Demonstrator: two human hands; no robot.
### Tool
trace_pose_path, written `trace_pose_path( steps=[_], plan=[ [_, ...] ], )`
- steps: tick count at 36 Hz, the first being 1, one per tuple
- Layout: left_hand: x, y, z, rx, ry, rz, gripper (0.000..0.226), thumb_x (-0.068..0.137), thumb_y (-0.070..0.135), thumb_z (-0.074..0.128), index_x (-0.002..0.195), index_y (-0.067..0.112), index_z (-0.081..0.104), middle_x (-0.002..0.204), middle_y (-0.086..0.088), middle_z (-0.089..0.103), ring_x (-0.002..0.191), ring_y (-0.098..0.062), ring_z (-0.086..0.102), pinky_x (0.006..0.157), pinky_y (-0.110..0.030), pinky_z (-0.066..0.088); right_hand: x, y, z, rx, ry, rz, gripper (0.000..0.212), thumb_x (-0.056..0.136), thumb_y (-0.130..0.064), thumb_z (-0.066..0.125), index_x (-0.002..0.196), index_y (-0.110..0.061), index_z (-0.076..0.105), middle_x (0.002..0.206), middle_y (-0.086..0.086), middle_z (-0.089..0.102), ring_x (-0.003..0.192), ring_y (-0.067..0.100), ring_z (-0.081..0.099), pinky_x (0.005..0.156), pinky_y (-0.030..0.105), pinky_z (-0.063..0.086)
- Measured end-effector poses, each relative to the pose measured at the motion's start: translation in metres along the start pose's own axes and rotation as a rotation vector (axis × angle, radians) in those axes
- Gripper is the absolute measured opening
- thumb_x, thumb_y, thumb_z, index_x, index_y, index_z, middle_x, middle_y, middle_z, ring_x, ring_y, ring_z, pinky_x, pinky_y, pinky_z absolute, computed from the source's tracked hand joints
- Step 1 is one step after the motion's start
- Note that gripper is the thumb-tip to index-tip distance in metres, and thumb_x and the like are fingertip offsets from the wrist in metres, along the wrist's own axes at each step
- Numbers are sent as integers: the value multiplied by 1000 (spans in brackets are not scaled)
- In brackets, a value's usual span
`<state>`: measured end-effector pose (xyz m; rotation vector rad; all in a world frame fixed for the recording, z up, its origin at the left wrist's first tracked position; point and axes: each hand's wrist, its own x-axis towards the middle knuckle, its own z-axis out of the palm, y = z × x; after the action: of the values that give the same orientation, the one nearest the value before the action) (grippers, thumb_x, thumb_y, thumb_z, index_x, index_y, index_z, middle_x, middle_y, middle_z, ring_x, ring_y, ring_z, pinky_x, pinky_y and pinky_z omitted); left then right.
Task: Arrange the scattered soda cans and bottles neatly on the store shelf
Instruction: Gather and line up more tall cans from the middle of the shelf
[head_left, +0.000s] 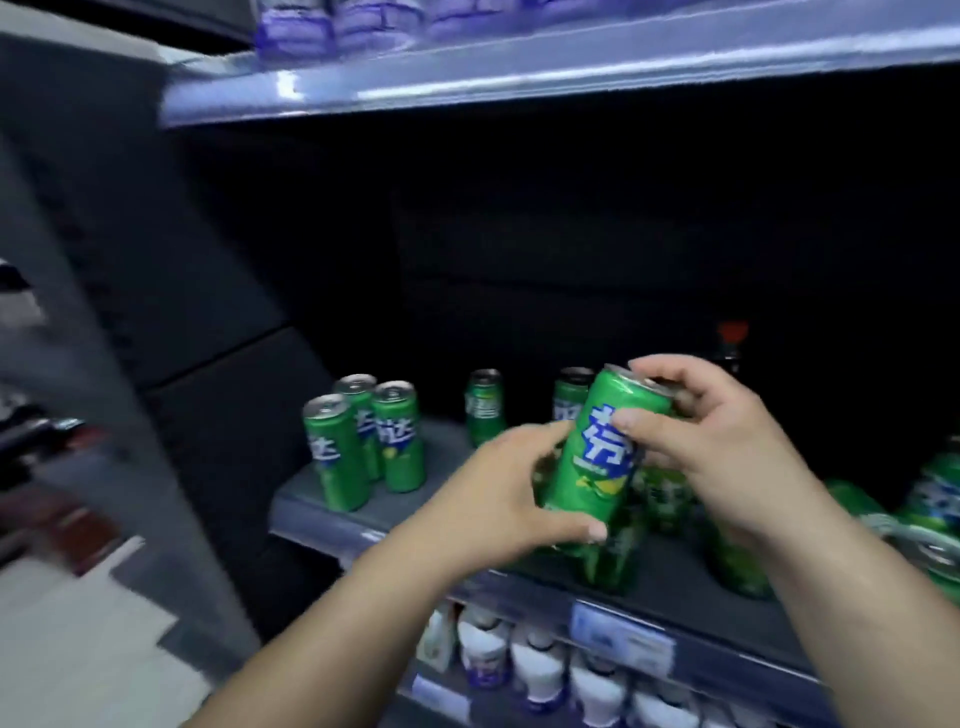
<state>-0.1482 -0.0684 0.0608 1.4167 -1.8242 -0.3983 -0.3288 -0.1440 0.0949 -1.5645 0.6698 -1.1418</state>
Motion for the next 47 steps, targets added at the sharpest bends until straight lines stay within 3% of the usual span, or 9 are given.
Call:
trace_pose_path(
  steps=[3, 5, 10, 16, 21, 25, 30, 37, 47],
  plan=[
    [-16, -35, -49, 146, 97, -37, 88, 63, 51, 84, 140, 32, 47, 135, 12, 54, 124, 1, 48, 109, -23, 36, 13, 10, 35, -51, -29, 26, 40, 73, 1, 81, 102, -22, 66, 96, 0, 75, 82, 22, 68, 76, 49, 58],
    [-27, -62, -84, 225, 180, -78, 83, 64, 49, 84, 137, 31, 50, 132, 15, 53, 124, 1, 47, 109, -21, 35, 22, 17, 55, -88, -36, 36, 42, 70, -5, 86, 102, -25, 67, 100, -1, 75, 85, 22, 70, 77, 46, 58],
    [-44, -133, -146, 432, 345, -226, 66, 67, 33, 81, 130, 32, 59, 126, 9, 55, 120, -18, 51, 105, -41, 42, 46, 32, 112, -171, -54, 85, 57, 57, -21, 90, 105, -34, 61, 112, -3, 70, 96, 19, 72, 85, 47, 60],
    [-55, -186, -165, 345, 281, -270, 56, 72, 22, 85, 125, 27, 66, 118, 14, 55, 117, -10, 53, 99, -20, 38, 66, 58, 176, -343, -71, 118, 50, 58, -16, 93, 98, -26, 65, 99, -4, 72, 91, 19, 72, 86, 45, 59],
    [-55, -195, -167, 263, 293, -221, 55, 73, 21, 84, 125, 26, 66, 118, 15, 55, 115, -7, 54, 98, -30, 49, 67, 80, 211, -415, -72, 134, 49, 57, -15, 93, 99, -24, 67, 97, -2, 73, 90, 22, 71, 83, 44, 60],
    [-55, -198, -167, 231, 285, -193, 56, 73, 20, 85, 125, 25, 67, 117, 14, 55, 112, -7, 56, 94, -34, 52, 62, 93, 228, -466, -61, 129, 69, 46, -41, 88, 110, -27, 68, 109, -2, 67, 98, 17, 67, 88, 41, 57],
    [-55, -197, -168, 222, 286, -193, 56, 72, 20, 85, 124, 26, 67, 116, 16, 56, 107, -4, 55, 97, -25, 47, 56, 97, 234, -536, -3, 91, 70, 68, -26, 90, 131, -21, 60, 121, -3, 54, 112, 14, 55, 97, 28, 46],
    [-53, -197, -169, 180, 293, -217, 55, 68, 20, 88, 118, 30, 69, 109, 17, 59, 97, -2, 58, 89, -17, 45, 47, 102, 247, -531, 75, 50, 59, 73, -26, 87, 124, -21, 57, 117, -7, 53, 105, 4, 56, 93, 19, 47],
    [-46, -172, -176, 264, 293, -139, 65, 67, 20, 87, 125, 26, 59, 120, 7, 53, 105, -7, 50, 93, -20, 37, 40, 101, 227, -488, 81, 74, 50, 71, -33, 88, 110, -33, 56, 117, -9, 58, 109, 9, 57, 97, 37, 52]
  ],
)
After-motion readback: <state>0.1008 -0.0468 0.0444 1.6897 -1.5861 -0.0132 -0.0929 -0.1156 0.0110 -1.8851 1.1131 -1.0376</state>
